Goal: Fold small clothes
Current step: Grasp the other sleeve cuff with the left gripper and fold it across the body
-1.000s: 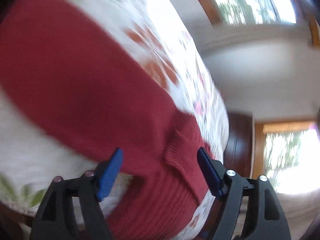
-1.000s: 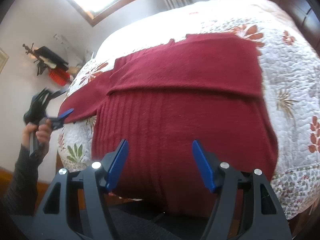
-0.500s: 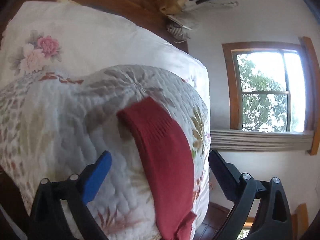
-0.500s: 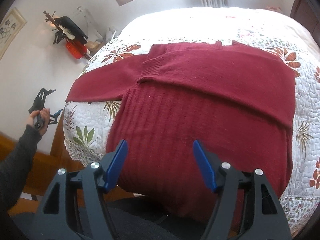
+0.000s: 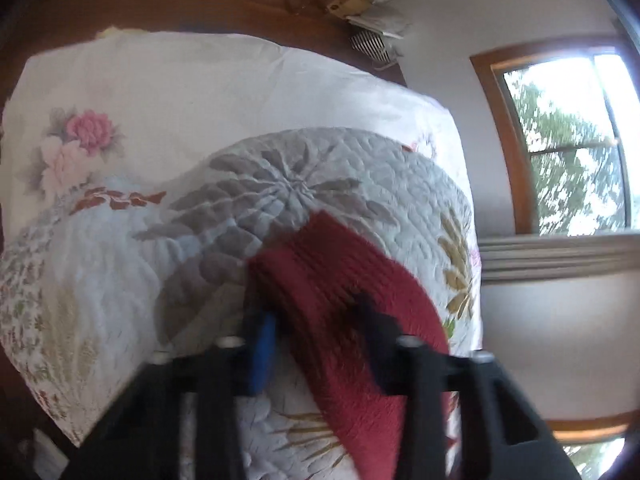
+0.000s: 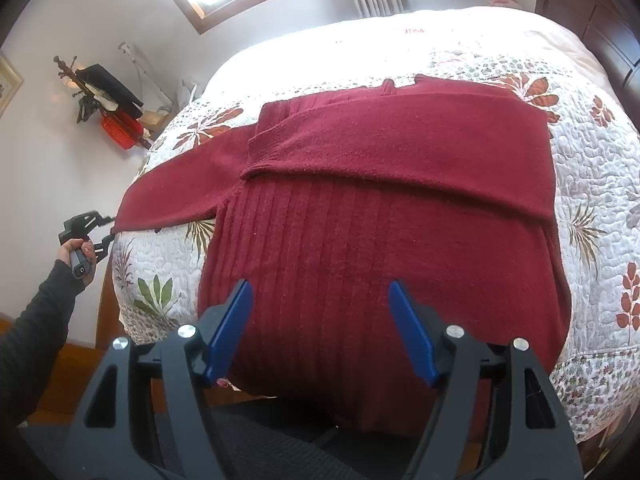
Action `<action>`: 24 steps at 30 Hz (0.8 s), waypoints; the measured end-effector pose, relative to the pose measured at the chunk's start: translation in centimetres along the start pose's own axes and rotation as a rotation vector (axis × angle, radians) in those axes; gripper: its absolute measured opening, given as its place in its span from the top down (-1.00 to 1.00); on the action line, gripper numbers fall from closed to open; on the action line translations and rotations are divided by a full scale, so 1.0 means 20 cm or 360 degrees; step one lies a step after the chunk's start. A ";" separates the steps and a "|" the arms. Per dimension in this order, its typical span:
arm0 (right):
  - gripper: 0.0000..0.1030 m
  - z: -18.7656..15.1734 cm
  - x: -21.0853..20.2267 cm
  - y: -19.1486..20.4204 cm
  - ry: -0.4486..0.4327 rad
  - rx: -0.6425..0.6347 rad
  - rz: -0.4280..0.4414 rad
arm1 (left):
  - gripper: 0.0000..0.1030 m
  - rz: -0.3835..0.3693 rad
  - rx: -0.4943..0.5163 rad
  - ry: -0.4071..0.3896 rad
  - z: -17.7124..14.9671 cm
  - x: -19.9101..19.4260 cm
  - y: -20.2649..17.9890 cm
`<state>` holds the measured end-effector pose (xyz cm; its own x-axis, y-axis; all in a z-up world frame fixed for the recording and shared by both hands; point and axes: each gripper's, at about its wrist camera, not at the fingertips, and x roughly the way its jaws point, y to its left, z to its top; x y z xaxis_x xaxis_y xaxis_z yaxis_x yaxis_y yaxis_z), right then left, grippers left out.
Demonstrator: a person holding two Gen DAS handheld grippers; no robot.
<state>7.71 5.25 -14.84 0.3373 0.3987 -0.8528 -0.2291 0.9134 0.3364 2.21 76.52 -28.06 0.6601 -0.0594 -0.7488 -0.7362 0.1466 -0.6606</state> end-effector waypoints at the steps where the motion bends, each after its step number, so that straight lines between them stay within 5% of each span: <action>1: -0.37 0.00 0.00 0.00 -0.0003 -0.0005 -0.0003 | 0.74 -0.0028 -0.0044 -0.0018 0.01 -0.01 0.02; 8: -0.38 -0.01 -0.01 0.00 -0.0006 -0.0005 0.0002 | 0.85 -0.0044 0.0153 -0.0091 -0.01 -0.11 -0.11; 12: -0.38 -0.01 -0.02 -0.02 -0.0008 0.0003 0.0009 | 0.85 -0.0197 0.0294 -0.0186 -0.08 -0.26 -0.30; 18: -0.38 -0.01 -0.03 -0.07 -0.0022 0.0045 0.0027 | 0.85 -0.0432 0.0716 -0.0208 -0.38 -0.46 -0.79; 24: -0.38 -0.04 -0.04 -0.15 -0.0040 0.0131 0.0054 | 0.85 -0.0513 0.1149 -0.0108 -0.84 -0.42 -1.24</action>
<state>7.47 2.15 -15.43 0.3540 0.4305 -0.8303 -0.1654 0.9026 0.3974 12.52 56.86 -6.27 0.8490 -0.1510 -0.5064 -0.2441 0.7378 -0.6293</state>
